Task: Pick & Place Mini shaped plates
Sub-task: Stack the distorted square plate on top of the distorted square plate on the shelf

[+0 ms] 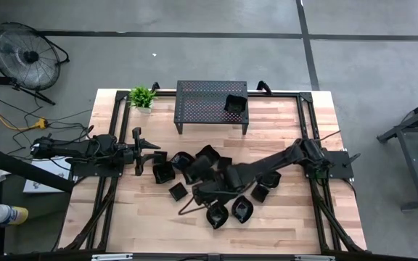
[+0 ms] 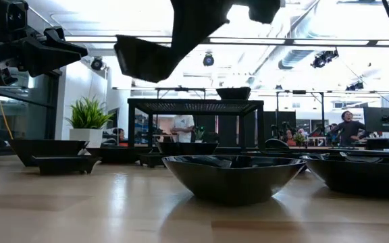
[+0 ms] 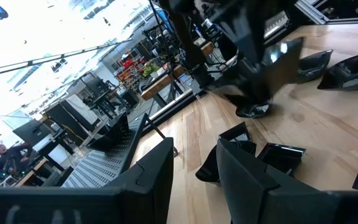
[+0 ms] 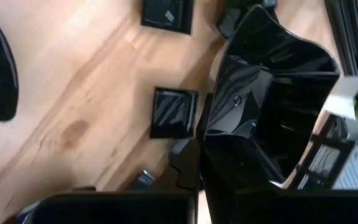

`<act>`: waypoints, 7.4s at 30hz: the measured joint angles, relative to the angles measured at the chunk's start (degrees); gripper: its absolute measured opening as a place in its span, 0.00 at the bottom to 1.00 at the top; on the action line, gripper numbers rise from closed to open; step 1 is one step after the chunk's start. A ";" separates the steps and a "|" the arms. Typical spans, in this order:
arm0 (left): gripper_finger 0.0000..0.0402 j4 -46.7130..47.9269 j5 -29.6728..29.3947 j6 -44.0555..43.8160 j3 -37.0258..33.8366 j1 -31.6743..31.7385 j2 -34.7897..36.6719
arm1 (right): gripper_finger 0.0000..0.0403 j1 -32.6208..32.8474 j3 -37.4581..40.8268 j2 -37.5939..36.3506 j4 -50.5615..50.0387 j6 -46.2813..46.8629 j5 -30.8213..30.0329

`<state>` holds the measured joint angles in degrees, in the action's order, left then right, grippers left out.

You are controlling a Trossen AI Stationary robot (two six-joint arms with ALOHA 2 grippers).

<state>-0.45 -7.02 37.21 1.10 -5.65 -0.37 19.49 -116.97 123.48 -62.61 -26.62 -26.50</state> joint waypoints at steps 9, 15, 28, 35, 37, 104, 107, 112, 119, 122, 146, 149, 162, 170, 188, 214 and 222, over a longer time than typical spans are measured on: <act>0.30 0.00 -0.01 0.00 0.00 0.00 0.01 | 0.01 -3.59 -8.46 -0.04 -10.51 3.83 -0.04; 0.30 0.00 -0.01 0.00 0.00 0.00 0.01 | 0.01 -6.14 -12.17 -0.04 -17.00 4.62 0.09; 0.30 0.00 -0.01 0.00 0.00 0.00 -0.01 | 0.01 -12.31 -17.76 -0.62 -26.96 4.51 -0.67; 0.30 0.00 -0.01 0.00 0.00 0.00 0.01 | 0.02 -15.57 -16.78 -5.19 -27.39 3.97 -0.82; 0.30 0.00 -0.01 0.00 0.00 0.00 0.01 | 0.02 -16.49 -16.78 -6.89 -27.41 4.07 -0.33; 0.30 0.00 0.01 0.00 0.00 0.00 0.01 | 0.01 -39.87 5.84 -15.45 -20.73 -5.47 10.36; 0.30 0.01 0.01 0.00 0.00 0.00 0.01 | 0.01 -39.87 6.13 -15.45 -19.35 -5.43 10.39; 0.30 0.02 0.01 0.00 0.00 0.00 0.01 | 0.02 -39.87 6.15 -15.45 -18.03 -5.29 11.07; 0.30 0.00 0.01 0.00 0.00 0.00 0.00 | 0.04 -39.85 6.15 -15.45 -17.86 -3.87 14.51; 0.30 0.00 0.01 0.00 0.00 0.00 0.01 | 0.04 -39.85 6.15 -15.45 -17.86 -3.84 14.69; 0.30 0.00 0.01 0.00 0.00 0.00 0.00 | 0.18 -39.87 6.15 -15.45 -19.43 -2.33 10.47; 0.30 0.00 0.01 0.00 0.00 0.00 0.00 | 0.20 -39.87 6.15 -15.45 -19.41 -2.31 10.47; 0.30 0.00 0.01 0.00 0.00 0.00 0.01 | 0.26 -39.75 6.14 -17.04 -19.39 -1.75 10.59; 0.30 0.00 0.01 0.00 0.00 0.00 0.01 | 0.25 -38.95 6.04 -20.29 -18.93 3.68 20.58; 0.30 0.01 0.01 0.00 0.00 0.00 0.01 | 0.25 -18.64 7.95 -20.39 -5.44 4.74 28.46; 0.30 0.00 0.01 0.00 0.00 0.00 0.01 | 0.31 -10.53 44.40 -20.31 36.41 -9.79 14.97; 0.30 0.00 0.01 0.00 0.00 0.00 -0.01 | 0.47 -11.46 45.99 -20.28 41.90 -8.89 15.47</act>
<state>-0.45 -7.01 37.21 1.10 -5.65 -0.38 8.04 -70.98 103.20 -20.70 -35.51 -11.03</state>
